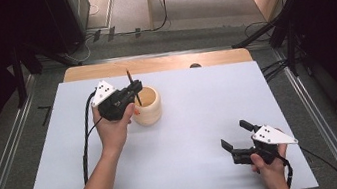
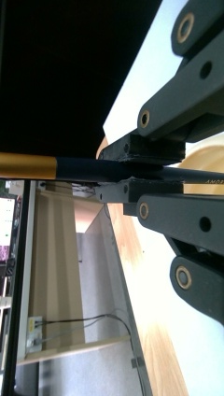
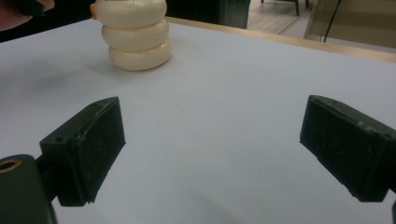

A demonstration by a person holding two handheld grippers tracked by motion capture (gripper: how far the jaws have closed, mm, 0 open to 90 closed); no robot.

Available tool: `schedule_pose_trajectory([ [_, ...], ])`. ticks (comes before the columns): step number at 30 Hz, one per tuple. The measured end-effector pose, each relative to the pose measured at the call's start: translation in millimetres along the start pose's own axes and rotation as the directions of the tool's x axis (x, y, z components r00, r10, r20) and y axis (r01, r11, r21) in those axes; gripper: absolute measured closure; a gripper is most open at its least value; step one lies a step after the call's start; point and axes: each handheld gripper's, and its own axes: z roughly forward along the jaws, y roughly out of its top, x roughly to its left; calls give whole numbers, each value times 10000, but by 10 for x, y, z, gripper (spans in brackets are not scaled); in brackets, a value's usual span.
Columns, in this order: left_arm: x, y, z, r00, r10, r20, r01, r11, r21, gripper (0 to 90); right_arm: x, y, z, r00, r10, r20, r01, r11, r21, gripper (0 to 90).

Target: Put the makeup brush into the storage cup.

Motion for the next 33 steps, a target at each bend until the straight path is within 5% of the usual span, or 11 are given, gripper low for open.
schedule_pose_trajectory([
  [27,28,-196,135,9988,-232,-421,287,9903,1361,817,-3,-11,16,9999,56,97,-57,9999,86,88],
  [30,24,-190,124,9990,-211,-385,259,9914,1284,653,-2,-10,17,9999,36,124,-38,9999,111,91],
  [33,13,-160,93,9988,-263,-420,313,9920,1220,363,-2,-8,18,9998,82,175,-85,9999,128,94],
])
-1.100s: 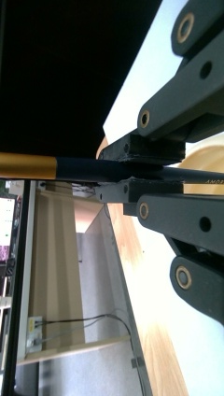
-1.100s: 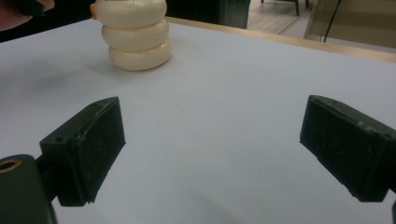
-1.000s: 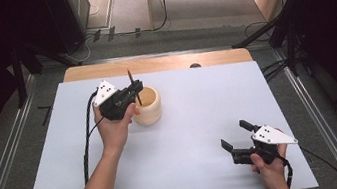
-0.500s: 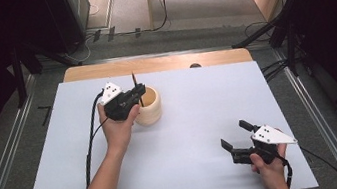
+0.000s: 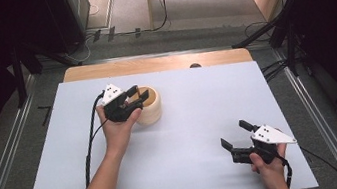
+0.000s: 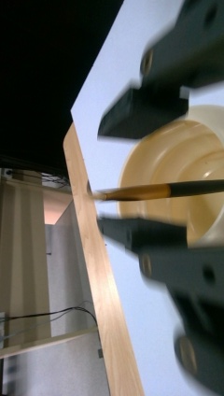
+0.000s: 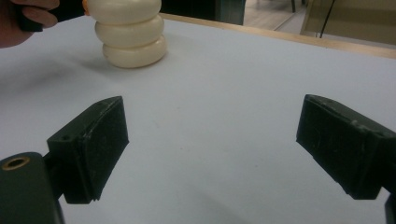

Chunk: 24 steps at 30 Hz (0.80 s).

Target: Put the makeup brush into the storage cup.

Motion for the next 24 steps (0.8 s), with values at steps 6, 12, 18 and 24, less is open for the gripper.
schedule_pose_trajectory([
  [6,20,-38,-68,9989,203,431,-209,9997,130,0,2,0,-4,10000,-19,-4,19,10000,-10,94],
  [12,15,-44,-160,9978,227,618,-224,9997,-61,0,1,1,1,10000,-36,13,36,10000,-10,94],
  [18,24,-71,-273,9974,288,664,-272,9993,-249,0,3,1,3,10000,-67,29,67,10000,-26,94],
  [24,25,-144,-392,9966,370,743,-350,9990,-269,0,7,4,0,10000,-88,40,88,10000,-32,95],
])
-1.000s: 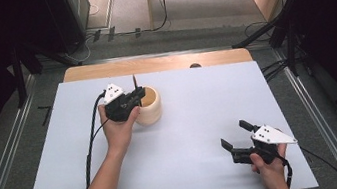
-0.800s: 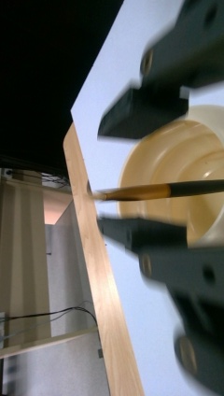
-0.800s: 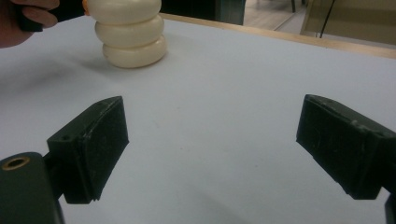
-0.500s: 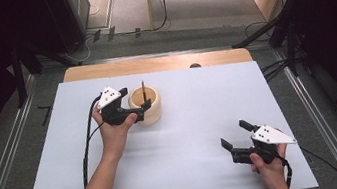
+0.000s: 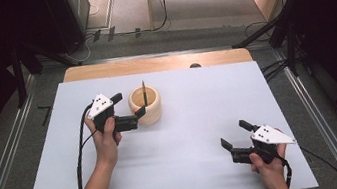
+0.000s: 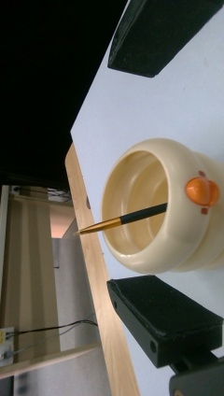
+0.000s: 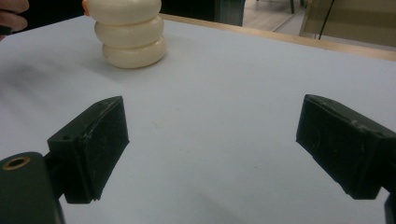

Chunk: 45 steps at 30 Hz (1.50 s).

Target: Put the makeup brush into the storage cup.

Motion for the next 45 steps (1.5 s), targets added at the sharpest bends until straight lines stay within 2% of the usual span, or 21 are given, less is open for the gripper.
schedule_pose_trajectory([
  [1,-3,-8,-11,9998,-10,189,10,10000,22,0,-1,1,0,10000,-5,-3,5,10000,-15,95],
  [4,-41,-25,-60,9996,169,224,-169,9999,10,0,2,1,2,10000,16,14,-16,10000,-6,95],
  [18,-146,-171,-361,9989,441,136,-440,9990,-35,0,11,6,-3,10000,-9,29,9,10000,-53,95],
  [36,-96,-407,-659,9996,260,-147,-258,9996,153,0,16,8,-6,10000,-12,46,12,10000,-68,95],
  [45,-80,-467,-838,9995,259,-187,-256,9996,138,0,13,9,-13,10000,2,52,-1,10000,-98,95],
])
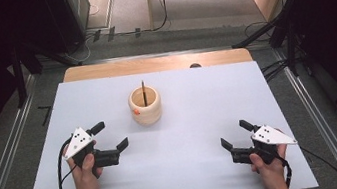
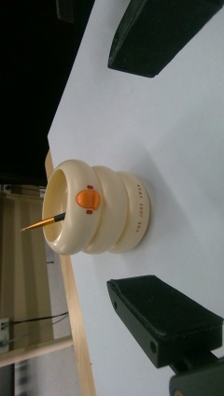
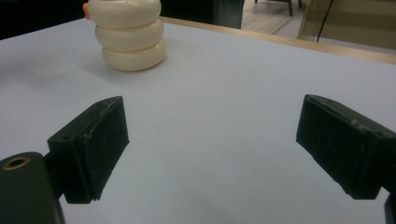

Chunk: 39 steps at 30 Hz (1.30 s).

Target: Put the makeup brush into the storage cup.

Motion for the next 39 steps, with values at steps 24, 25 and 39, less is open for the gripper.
schedule_pose_trajectory([
  [24,136,-208,-421,9984,-274,-494,274,9996,-13,0,-9,5,-12,10000,2,35,-1,10000,-37,95],
  [25,136,-214,-438,9983,-248,-532,248,9997,-7,0,-13,4,-11,10000,-16,44,16,10000,-40,95],
  [39,175,-324,-662,9977,-378,-559,377,9993,-23,0,-22,5,-22,9999,-33,105,33,10000,-13,95],
])
